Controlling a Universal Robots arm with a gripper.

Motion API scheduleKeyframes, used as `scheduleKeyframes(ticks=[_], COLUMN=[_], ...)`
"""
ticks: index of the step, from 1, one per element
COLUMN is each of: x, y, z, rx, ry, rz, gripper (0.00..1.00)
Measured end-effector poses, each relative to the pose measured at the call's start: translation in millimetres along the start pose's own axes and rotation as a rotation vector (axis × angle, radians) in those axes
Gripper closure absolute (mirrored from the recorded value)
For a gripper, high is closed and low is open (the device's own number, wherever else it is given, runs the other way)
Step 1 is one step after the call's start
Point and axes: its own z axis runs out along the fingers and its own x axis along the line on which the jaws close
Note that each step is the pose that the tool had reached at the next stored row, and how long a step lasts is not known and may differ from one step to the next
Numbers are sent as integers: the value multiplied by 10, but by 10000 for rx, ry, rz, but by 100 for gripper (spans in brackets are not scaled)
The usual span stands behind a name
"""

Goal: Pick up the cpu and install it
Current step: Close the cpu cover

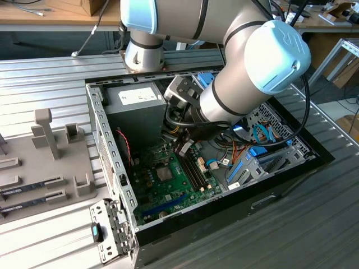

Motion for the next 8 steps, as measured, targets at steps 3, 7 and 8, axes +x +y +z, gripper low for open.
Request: scheduleKeyframes(ticks=[3, 7, 8], x=[13, 21, 22], y=[-13, -22, -23], z=[-5, -10, -9], rx=[0, 0, 0], ry=[-1, 0, -1], rz=[0, 0, 0], gripper=[89, 89, 89])
